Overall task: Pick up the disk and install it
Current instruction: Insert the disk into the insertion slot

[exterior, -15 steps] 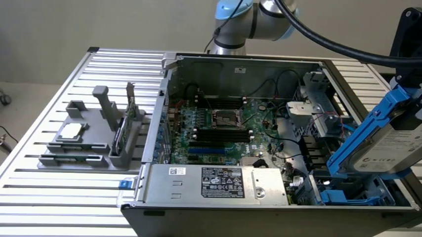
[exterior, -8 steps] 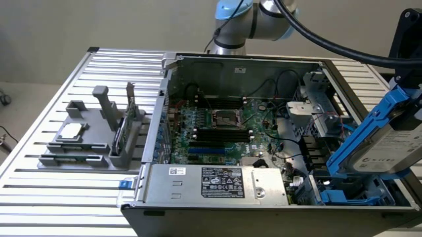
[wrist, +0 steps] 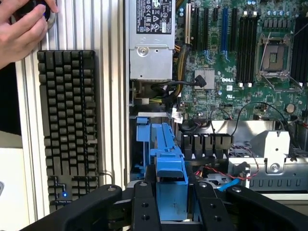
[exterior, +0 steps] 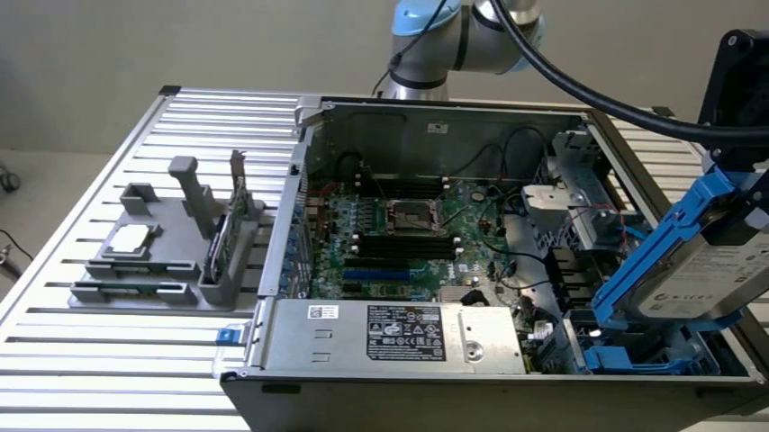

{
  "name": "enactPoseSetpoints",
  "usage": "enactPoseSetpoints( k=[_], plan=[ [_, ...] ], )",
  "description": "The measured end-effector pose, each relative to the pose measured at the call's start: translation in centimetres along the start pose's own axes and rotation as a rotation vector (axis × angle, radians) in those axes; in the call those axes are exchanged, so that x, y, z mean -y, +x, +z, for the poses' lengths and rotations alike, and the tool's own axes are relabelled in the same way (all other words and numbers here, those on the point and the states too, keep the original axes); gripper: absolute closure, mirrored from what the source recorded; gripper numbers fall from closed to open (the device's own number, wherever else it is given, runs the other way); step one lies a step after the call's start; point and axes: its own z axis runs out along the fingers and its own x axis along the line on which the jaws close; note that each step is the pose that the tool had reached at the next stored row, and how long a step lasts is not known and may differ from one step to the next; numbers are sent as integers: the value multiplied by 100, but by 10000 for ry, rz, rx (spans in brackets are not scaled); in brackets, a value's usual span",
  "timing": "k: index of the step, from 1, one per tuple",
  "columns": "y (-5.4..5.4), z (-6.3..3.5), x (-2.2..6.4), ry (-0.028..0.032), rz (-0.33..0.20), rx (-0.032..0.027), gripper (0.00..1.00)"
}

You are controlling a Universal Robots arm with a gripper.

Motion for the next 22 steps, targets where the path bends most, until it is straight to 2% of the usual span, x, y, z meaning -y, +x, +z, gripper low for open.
enactPoseSetpoints(
  k=[18, 20, 22],
  plan=[
    [0, 85, -42, 9, 0, 1, 67],
    [1, 96, -54, 17, 1, 2, 67],
    [2, 106, -61, 48, -1, 1, 67]
  ],
)
